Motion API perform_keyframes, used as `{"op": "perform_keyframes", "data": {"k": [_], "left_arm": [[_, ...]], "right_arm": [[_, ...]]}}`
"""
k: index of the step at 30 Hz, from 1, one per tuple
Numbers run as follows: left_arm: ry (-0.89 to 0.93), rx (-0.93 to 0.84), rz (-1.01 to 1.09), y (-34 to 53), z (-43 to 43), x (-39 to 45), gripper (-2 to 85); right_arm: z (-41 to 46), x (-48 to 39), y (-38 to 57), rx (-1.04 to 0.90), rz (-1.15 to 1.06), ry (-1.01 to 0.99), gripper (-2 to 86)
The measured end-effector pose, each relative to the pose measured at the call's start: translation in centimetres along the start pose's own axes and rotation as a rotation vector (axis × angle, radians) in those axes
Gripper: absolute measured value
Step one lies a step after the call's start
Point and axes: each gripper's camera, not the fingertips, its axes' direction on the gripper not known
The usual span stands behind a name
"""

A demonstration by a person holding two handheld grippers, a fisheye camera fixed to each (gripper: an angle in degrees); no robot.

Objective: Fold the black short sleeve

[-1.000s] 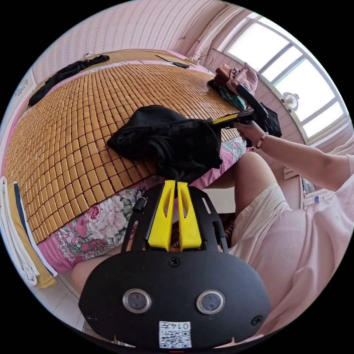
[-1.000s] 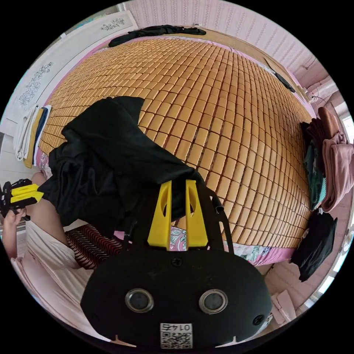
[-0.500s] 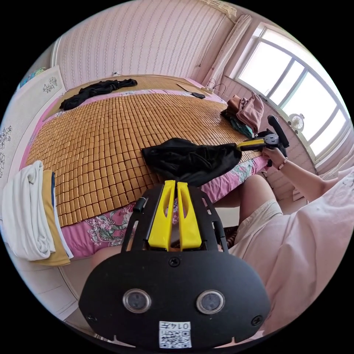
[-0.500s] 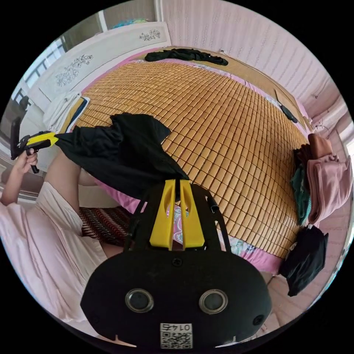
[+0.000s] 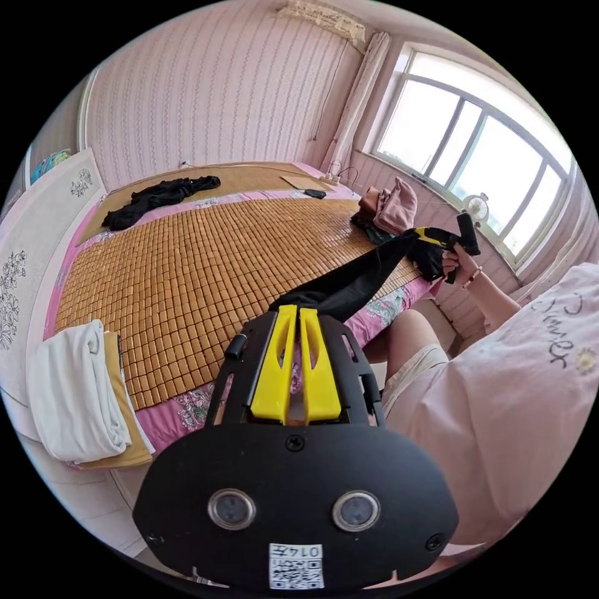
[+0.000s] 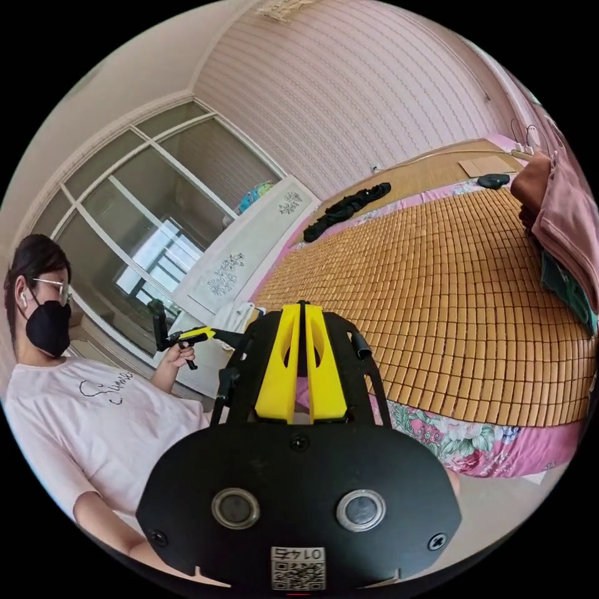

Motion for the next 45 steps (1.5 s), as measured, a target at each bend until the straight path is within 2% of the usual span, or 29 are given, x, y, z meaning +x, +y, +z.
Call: {"op": "perform_keyframes", "data": {"k": [3,4,5,6,7,9,12,14,15,16,18,20,22,23,26,28,31,36,40,45], "left_arm": [[0.141,0.275,0.110,0.3,-8.9,1.5,-1.0],[0.176,0.401,0.155,0.6,-12.4,2.0,-1.0],[0.185,0.452,0.161,0.6,-14.0,2.0,-1.0],[0.177,0.546,0.161,0.5,-16.6,1.9,-1.0],[0.152,0.613,0.169,0.2,-18.3,1.7,-1.0],[0.090,0.626,0.141,-1.2,-18.9,0.9,-1.0],[0.049,0.519,0.009,-5.9,-15.1,-2.6,-1.0],[-0.003,0.440,-0.052,-9.9,-12.1,-5.0,-1.0],[-0.001,0.447,-0.091,-12.9,-11.2,-6.1,-1.0],[0.002,0.482,-0.062,-16.2,-11.1,-6.0,-1.0],[-0.075,0.571,-0.018,-20.4,-12.8,-4.2,-1.0],[-0.174,0.663,0.097,-23.3,-14.9,-1.2,-1.0],[-0.366,0.729,0.188,-25.3,-16.3,1.4,-1.0],[-0.382,0.731,0.193,-25.6,-16.3,1.5,-1.0],[-0.365,0.653,0.165,-25.7,-14.0,-0.3,-1.0],[-0.395,0.502,0.127,-24.2,-9.1,-2.7,-1.0],[-0.392,0.256,0.074,-20.5,-0.4,-5.9,-1.0],[-0.321,-0.086,-0.042,-12.7,14.2,-9.7,-1.0],[-0.312,-0.323,-0.062,-7.0,22.9,-10.5,-1.0],[-0.286,-0.464,-0.082,-3.4,27.6,-10.3,-1.0]], "right_arm": [[-6.3,-5.0,-1.0,0.234,-0.164,-0.297,0.5],[-7.5,-6.1,-1.3,0.272,-0.204,-0.352,0.5],[-9.6,-8.0,-1.9,0.331,-0.278,-0.425,0.4],[-11.1,-9.7,-2.6,0.358,-0.331,-0.425,0.4],[-11.7,-10.4,-3.0,0.358,-0.356,-0.404,0.4],[-11.9,-11.4,-5.2,0.297,-0.407,-0.221,0.4],[-8.0,-7.7,-9.7,0.116,-0.288,0.049,0.4],[-5.5,-5.2,-12.7,0.043,-0.258,0.090,0.4],[-4.4,-4.9,-15.1,0.025,-0.286,0.176,0.4],[-4.1,-5.1,-16.4,0.027,-0.299,0.231,0.4],[-5.0,-7.5,-21.3,0.149,-0.382,0.304,0.4],[-6.3,-10.1,-23.7,0.254,-0.448,0.259,0.4],[-7.4,-12.3,-24.7,0.353,-0.517,0.252,0.4],[-7.7,-13.1,-24.8,0.389,-0.556,0.241,0.4],[-6.5,-11.9,-23.6,0.349,-0.573,0.233,0.4],[-4.6,-9.1,-21.7,0.281,-0.532,0.253,0.4],[-0.3,-1.4,-17.3,0.140,-0.373,0.255,0.5],[8.8,14.3,-6.2,-0.119,0.047,0.305,0.5],[12.7,20.5,0.2,-0.248,0.252,0.336,0.5],[14.7,23.2,5.6,-0.386,0.347,0.396,0.5]]}}
